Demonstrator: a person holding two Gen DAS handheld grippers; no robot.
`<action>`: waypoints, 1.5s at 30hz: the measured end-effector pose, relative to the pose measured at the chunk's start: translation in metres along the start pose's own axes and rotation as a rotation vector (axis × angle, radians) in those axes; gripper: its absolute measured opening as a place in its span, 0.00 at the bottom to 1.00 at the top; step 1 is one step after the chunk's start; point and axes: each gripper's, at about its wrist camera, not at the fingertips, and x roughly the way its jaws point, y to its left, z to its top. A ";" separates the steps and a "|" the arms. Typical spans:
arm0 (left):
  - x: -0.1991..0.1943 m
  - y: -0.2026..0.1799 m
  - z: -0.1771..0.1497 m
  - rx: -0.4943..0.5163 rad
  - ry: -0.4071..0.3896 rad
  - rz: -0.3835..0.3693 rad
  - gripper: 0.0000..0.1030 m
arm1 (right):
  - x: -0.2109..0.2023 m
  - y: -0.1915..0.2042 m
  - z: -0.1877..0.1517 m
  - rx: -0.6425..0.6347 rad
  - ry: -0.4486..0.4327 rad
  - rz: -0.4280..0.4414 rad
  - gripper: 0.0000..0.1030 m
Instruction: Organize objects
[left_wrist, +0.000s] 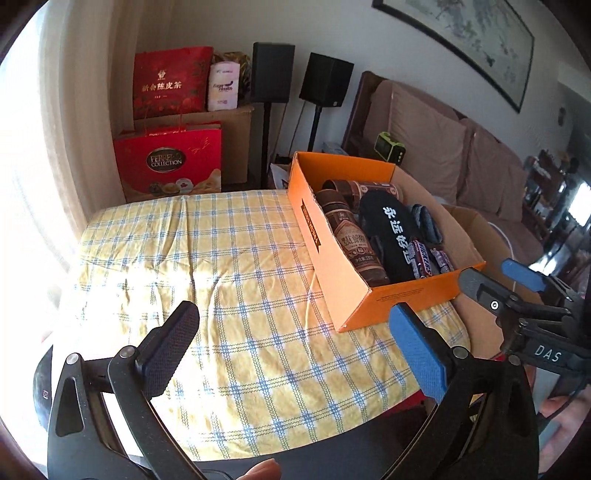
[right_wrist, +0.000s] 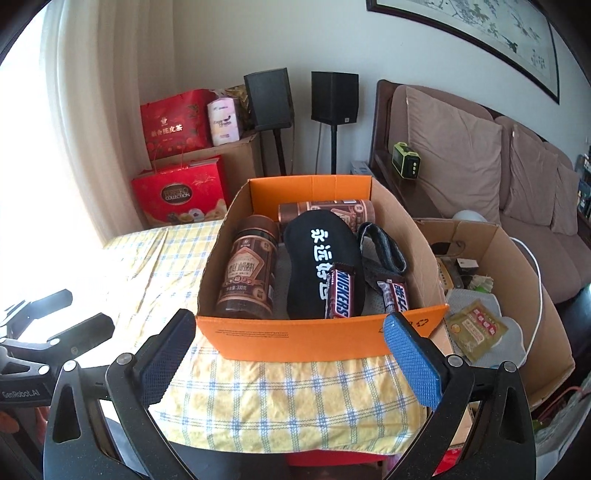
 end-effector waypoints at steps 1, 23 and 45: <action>-0.003 0.004 -0.003 -0.012 0.001 0.005 1.00 | -0.003 0.002 -0.002 -0.002 -0.006 -0.005 0.99; -0.052 0.028 -0.052 -0.058 -0.021 0.123 1.00 | -0.048 0.027 -0.038 -0.005 -0.041 -0.030 0.99; -0.062 0.031 -0.051 -0.061 -0.050 0.159 1.00 | -0.050 0.035 -0.042 -0.020 -0.040 -0.020 0.99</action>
